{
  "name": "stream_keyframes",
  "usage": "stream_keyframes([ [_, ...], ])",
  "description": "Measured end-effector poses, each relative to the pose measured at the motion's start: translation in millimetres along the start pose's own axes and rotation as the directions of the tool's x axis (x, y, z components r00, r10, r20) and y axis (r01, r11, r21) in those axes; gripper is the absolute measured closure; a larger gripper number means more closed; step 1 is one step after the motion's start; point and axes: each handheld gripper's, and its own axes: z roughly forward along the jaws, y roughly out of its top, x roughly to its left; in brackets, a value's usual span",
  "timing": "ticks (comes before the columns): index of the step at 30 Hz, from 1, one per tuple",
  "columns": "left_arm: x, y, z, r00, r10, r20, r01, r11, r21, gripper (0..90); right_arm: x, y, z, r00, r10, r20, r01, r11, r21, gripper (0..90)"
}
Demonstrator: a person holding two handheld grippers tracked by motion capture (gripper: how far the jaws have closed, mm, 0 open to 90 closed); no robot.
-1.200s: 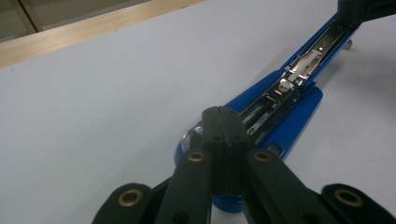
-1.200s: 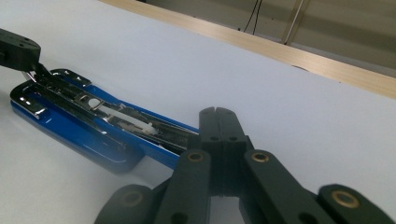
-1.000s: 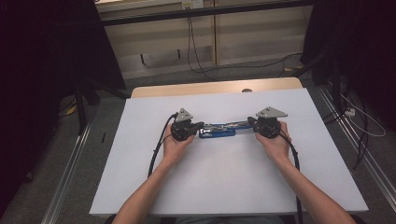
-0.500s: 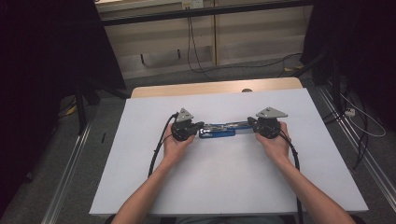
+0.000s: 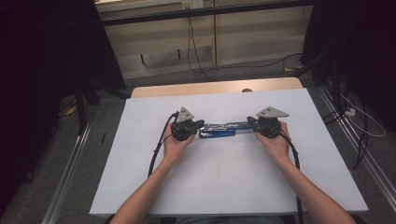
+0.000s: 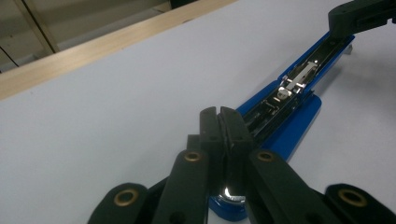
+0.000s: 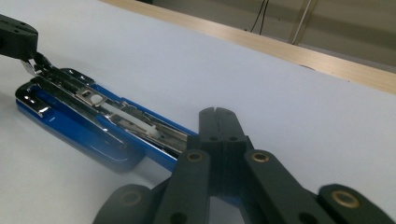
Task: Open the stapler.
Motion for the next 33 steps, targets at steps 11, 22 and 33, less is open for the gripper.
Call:
stream_keyframes([
  [11, 2.1, 1.7, -6.4, 0.9977, -0.061, 0.029, 0.062, 0.9976, -0.031, 72.5, -7.6, 1.0, -5.9, 0.9979, 0.045, -0.046, -0.046, 0.999, -0.027, 81.9],
  [22, 0.9, 2.8, -13.8, 0.9957, -0.090, 0.023, 0.091, 0.9947, -0.047, 47.1, -14.7, 1.0, -11.2, 0.9950, 0.081, -0.058, -0.083, 0.996, -0.036, 56.2],
  [33, -1.7, 1.3, -26.3, 0.9940, -0.108, -0.017, 0.107, 0.9939, -0.028, 11.8, -12.5, 2.8, -14.7, 0.9944, 0.077, -0.072, -0.080, 0.996, -0.043, 28.8],
])
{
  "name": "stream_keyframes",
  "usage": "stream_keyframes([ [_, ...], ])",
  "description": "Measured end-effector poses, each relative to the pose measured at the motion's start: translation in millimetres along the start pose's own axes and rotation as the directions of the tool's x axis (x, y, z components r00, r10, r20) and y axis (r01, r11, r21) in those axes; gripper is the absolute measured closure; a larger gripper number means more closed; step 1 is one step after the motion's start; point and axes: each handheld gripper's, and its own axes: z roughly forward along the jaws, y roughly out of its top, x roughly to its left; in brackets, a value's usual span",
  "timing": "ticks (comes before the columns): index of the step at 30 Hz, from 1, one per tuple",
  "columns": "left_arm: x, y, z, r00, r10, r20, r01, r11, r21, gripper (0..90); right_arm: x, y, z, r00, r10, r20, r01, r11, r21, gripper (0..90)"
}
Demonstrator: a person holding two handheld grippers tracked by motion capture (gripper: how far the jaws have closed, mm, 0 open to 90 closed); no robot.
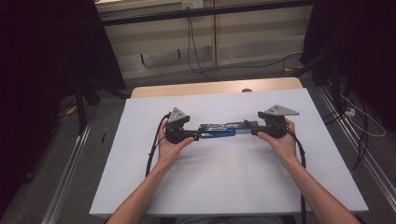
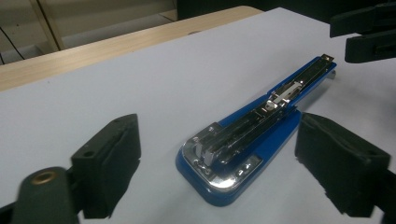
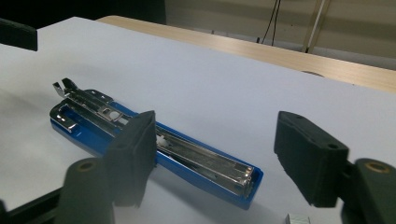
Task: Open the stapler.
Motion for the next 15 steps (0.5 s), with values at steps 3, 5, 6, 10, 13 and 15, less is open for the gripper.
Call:
stream_keyframes([
  [3, -0.8, -2.1, -3.5, 0.9999, -0.010, 0.008, 0.011, 0.9999, -0.012, 6.1, -0.7, 0.2, -3.2, 1.0000, -0.005, 0.007, 0.005, 1.000, -0.007, 21.1],
  [5, -1.4, -3.5, -5.9, 0.9999, -0.007, 0.014, 0.007, 0.9997, -0.023, 3.9, -1.2, 0.4, -5.4, 0.9999, -0.008, 0.009, 0.008, 1.000, -0.011, 17.6],
  [6, -1.9, -4.1, -7.3, 0.9999, -0.002, 0.013, 0.002, 0.9997, -0.024, 3.9, -1.3, 0.4, -6.2, 0.9999, -0.009, 0.008, 0.009, 1.000, -0.012, 16.0],
  [10, -3.8, -7.3, -13.6, 0.9997, -0.005, 0.024, 0.006, 0.9992, -0.040, 3.8, -2.4, 0.2, -9.6, 1.0000, -0.004, 0.004, 0.004, 1.000, -0.009, 13.3],
  [13, -6.0, -10.3, -18.6, 0.9998, 0.001, 0.020, 0.000, 0.9990, -0.045, 3.7, -2.6, -0.7, -11.2, 1.0000, 0.000, 0.008, 0.000, 1.000, 0.000, 11.9],
  [15, -7.1, -12.7, -22.7, 1.0000, 0.003, 0.002, -0.003, 0.9987, -0.050, 3.7, -2.6, -1.3, -12.1, 1.0000, -0.001, 0.008, 0.001, 1.000, 0.005, 11.8],
])
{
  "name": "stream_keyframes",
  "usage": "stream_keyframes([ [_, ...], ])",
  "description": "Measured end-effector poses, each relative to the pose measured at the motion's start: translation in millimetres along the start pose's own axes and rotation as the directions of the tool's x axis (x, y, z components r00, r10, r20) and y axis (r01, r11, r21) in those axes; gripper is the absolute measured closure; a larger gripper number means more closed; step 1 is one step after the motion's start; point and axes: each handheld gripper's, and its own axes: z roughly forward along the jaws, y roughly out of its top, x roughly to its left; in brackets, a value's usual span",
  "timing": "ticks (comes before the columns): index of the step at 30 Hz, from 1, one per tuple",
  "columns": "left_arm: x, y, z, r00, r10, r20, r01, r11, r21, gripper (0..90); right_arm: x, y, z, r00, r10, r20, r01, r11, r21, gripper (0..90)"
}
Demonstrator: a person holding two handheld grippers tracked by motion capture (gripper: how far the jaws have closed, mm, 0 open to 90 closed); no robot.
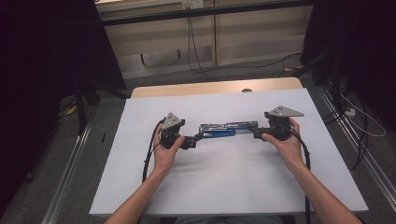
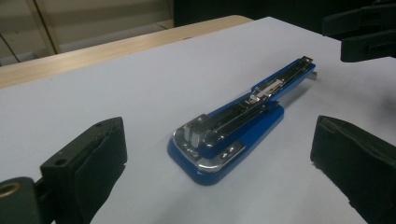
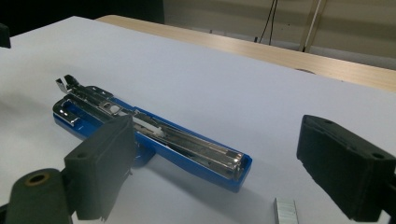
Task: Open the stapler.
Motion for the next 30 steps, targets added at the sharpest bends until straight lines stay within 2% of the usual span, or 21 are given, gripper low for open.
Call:
stream_keyframes([
  [5, 1.8, -2.6, -8.7, 0.9995, -0.009, -0.029, 0.010, 0.9999, 0.006, 4.3, -1.7, 0.9, -6.6, 0.9998, 0.008, 0.018, -0.008, 1.000, -0.004, 11.8],
  [7, 0.8, -4.2, -11.9, 0.9986, 0.016, -0.050, -0.015, 0.9998, 0.009, 4.6, -2.9, -1.1, -10.3, 0.9997, 0.011, 0.020, -0.011, 1.000, -0.008, 12.1],
  [9, -0.4, -6.2, -15.0, 0.9988, 0.000, -0.049, 0.000, 1.0000, 0.003, 4.5, -4.6, -3.9, -13.3, 0.9997, 0.017, 0.019, -0.017, 1.000, -0.003, 11.8],
  [13, -1.7, -8.9, -22.8, 0.9988, 0.006, -0.048, -0.005, 1.0000, 0.004, 4.5, -7.8, -6.9, -17.8, 0.9993, 0.024, 0.028, -0.023, 1.000, -0.008, 11.7],
  [16, -2.3, -13.0, -29.8, 0.9988, -0.017, -0.046, 0.017, 0.9999, -0.002, 4.5, -8.8, -6.9, -19.5, 0.9994, 0.028, 0.021, -0.028, 1.000, -0.013, 12.4],
  [18, -2.0, -15.2, -36.1, 0.9990, -0.007, -0.044, 0.007, 1.0000, 0.002, 4.5, -8.5, -7.1, -19.4, 0.9995, 0.025, 0.017, -0.025, 1.000, -0.006, 13.1],
  [25, -3.3, -23.3, -59.0, 0.9941, -0.025, -0.105, 0.020, 0.9985, -0.051, 3.6, -10.4, -8.4, -27.1, 0.9994, 0.028, 0.021, -0.028, 1.000, -0.002, 13.2],
  [28, -4.5, -25.8, -65.1, 0.9946, -0.030, -0.099, 0.025, 0.9984, -0.050, 3.6, -13.6, -10.3, -29.5, 0.9986, 0.046, 0.026, -0.047, 0.999, 0.008, 13.3],
  [30, -5.8, -28.4, -68.3, 0.9947, -0.032, -0.097, 0.028, 0.9985, -0.046, 3.6, -15.2, -10.2, -29.9, 0.9986, 0.040, 0.034, -0.040, 0.999, 0.009, 13.3],
])
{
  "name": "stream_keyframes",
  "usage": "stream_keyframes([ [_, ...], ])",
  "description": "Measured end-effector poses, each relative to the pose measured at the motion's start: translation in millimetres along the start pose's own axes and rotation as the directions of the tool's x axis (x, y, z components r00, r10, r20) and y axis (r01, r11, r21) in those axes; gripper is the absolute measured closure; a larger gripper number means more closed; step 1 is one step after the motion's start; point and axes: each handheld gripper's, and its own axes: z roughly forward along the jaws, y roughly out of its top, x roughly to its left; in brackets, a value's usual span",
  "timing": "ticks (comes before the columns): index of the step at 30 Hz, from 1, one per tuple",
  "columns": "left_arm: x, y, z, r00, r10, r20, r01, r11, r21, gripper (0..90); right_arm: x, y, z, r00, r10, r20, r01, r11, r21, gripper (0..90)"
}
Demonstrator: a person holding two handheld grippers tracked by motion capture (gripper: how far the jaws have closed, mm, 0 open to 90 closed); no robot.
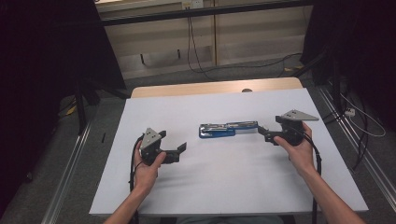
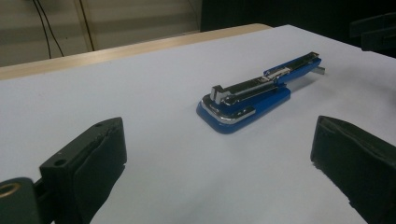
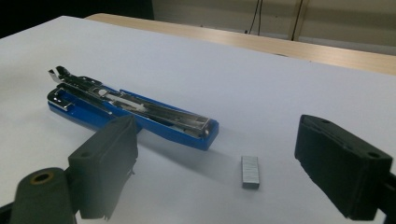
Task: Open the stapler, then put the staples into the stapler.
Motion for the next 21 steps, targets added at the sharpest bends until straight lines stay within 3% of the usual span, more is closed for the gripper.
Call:
stream_keyframes([
  [7, -0.2, -6.2, -10.4, 0.9999, -0.011, -0.005, 0.011, 0.9999, 0.009, 3.6, -0.5, 2.5, -0.8, 1.0000, -0.002, 0.007, 0.003, 1.000, -0.003, 13.4],
  [12, 0.7, -9.2, -18.7, 0.9997, 0.002, -0.026, -0.002, 1.0000, 0.001, 3.6, -4.2, 5.4, 0.1, 0.9998, 0.014, 0.012, -0.014, 1.000, 0.023, 12.9],
  [21, -0.5, -17.3, -31.8, 0.9994, 0.016, -0.032, -0.015, 0.9999, 0.005, 3.6, -11.7, 13.1, 6.9, 0.9994, -0.007, 0.034, 0.006, 0.999, 0.032, 11.6],
])
